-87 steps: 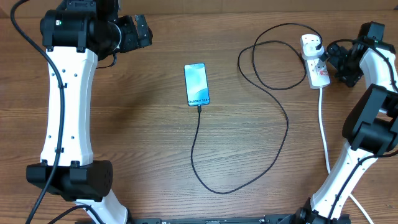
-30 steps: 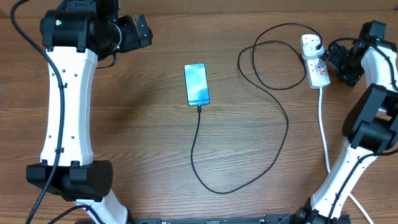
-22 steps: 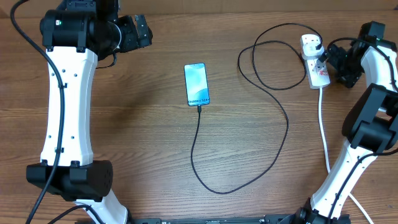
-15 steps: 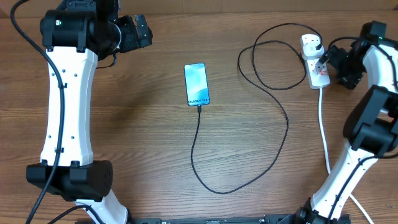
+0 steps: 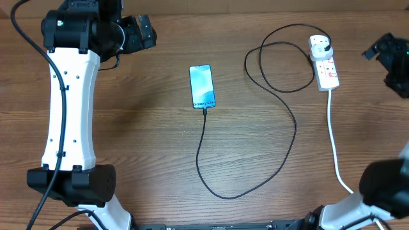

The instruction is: Plug charger to phone and switch on socket

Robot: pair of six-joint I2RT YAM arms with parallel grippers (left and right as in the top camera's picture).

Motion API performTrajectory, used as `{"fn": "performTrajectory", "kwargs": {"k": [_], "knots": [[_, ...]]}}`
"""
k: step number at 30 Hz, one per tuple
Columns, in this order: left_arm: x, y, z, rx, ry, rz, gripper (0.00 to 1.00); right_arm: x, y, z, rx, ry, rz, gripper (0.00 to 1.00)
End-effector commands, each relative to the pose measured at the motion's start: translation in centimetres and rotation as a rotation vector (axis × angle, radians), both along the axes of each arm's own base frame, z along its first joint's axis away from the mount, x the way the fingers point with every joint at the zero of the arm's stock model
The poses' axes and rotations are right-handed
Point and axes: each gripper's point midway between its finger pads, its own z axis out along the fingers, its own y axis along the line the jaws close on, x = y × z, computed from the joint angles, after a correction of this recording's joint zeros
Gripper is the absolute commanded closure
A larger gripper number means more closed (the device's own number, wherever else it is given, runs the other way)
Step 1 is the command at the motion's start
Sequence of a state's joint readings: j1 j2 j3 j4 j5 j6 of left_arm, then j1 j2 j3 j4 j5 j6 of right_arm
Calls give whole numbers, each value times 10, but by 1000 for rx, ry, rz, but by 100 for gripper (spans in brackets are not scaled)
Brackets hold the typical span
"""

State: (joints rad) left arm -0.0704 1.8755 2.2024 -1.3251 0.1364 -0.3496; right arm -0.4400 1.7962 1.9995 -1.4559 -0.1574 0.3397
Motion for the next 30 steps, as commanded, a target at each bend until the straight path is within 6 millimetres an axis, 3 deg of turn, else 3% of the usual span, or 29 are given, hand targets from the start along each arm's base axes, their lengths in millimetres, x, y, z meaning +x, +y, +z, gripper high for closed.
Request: {"fn": "performTrajectory", "kwargs": {"k": [1, 14, 18, 22, 30], "knots": [[0, 1, -3, 3, 11, 19, 0, -19, 16, 27, -13, -35, 15, 0], [0, 1, -3, 3, 11, 19, 0, -94, 104, 94, -68, -140, 230, 0], [0, 1, -3, 3, 11, 19, 0, -113, 123, 107, -106, -177, 288, 0], [0, 1, -3, 3, 11, 19, 0, -132, 139, 105, -100, -191, 336, 0], [0, 1, -3, 3, 11, 19, 0, -166, 173, 76, 88, -151, 373, 0]]}}
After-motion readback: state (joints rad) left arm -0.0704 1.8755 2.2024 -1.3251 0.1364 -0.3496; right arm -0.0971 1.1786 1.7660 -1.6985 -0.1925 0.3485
